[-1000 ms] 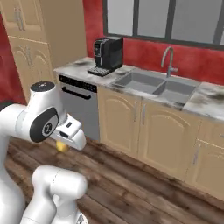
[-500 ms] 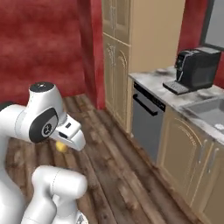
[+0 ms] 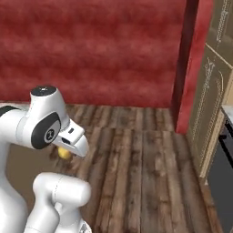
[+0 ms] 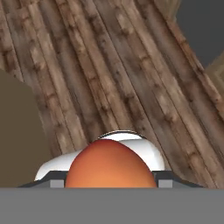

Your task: Place the cold items (lemon and mango) from the fridge in one tupperware on the dining counter. Place the warm items (kebab skewer and hot dog) in the stove area in another tupperware.

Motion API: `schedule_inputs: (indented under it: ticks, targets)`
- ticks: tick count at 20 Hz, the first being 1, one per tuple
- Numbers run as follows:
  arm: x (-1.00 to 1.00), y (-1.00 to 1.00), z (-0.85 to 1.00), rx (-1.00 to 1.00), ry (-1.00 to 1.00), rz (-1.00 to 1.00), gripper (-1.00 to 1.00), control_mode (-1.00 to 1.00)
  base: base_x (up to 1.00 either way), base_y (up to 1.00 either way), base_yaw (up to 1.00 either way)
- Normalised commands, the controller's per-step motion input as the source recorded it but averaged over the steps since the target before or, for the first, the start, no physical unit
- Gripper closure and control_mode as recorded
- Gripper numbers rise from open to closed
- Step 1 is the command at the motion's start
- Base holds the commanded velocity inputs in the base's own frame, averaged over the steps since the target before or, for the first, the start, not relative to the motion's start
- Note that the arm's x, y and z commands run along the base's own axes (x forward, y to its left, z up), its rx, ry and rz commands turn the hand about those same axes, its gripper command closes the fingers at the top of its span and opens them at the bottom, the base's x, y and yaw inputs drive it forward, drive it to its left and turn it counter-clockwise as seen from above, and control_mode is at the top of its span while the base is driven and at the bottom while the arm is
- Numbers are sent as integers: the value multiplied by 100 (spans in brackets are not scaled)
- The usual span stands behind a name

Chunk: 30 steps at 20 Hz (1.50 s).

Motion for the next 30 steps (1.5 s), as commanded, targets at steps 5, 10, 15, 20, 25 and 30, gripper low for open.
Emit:
schedule_inputs:
  ticks: [5,10,15,20,25,30]
  targets:
    - [0,0,0,0,0,0,100,100,99,-11,66]
    - [0,0,0,0,0,0,100,100,100,-1,45]
    - [0,0,0,0,0,0,100,100,100,-19,28]
    - [0,0,0,0,0,0,100,100,100,-15,39]
    - [0,0,0,0,0,0,100,100,99,-1,56]
    - [0,0,0,0,0,0,100,100,99,-19,51]
